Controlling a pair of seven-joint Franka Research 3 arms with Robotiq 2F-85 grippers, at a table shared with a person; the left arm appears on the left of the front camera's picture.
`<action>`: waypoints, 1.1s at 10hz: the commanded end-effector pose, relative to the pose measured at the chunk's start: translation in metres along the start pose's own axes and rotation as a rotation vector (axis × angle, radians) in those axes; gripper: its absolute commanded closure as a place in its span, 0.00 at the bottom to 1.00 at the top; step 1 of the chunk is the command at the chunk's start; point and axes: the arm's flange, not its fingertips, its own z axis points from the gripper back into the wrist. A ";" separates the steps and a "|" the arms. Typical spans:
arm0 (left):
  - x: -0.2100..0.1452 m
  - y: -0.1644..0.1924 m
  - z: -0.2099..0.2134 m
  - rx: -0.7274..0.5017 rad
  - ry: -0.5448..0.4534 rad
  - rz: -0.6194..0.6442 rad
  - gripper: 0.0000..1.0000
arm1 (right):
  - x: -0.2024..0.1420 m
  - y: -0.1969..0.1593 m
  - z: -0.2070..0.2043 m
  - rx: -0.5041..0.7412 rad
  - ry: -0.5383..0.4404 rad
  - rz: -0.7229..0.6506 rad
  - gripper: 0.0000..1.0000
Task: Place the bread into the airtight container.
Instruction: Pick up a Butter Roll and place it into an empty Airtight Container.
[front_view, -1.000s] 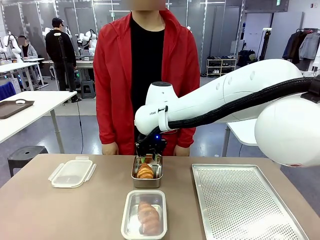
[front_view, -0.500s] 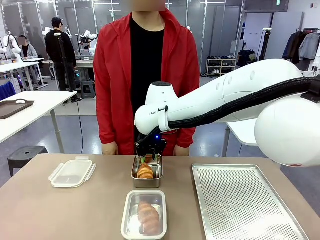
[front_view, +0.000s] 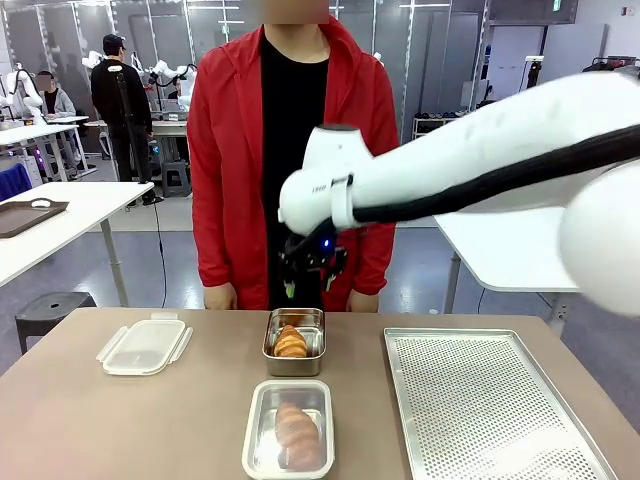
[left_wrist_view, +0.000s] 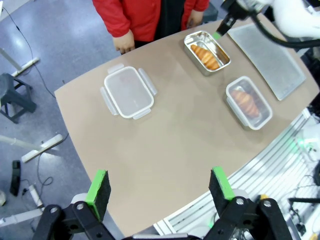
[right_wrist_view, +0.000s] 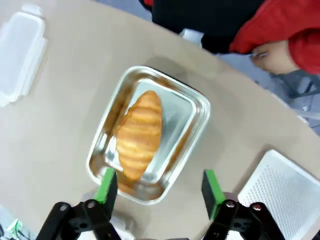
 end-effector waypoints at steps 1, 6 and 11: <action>0.002 0.000 0.002 -0.004 -0.002 -0.006 0.00 | -0.050 -0.009 0.058 0.050 -0.033 0.038 0.00; 0.002 0.000 0.002 -0.004 -0.002 -0.006 0.00 | -0.203 -0.068 0.258 0.096 -0.029 0.218 0.00; 0.002 0.000 0.002 -0.004 -0.002 -0.006 0.00 | -0.351 -0.163 0.370 0.022 -0.229 0.141 0.00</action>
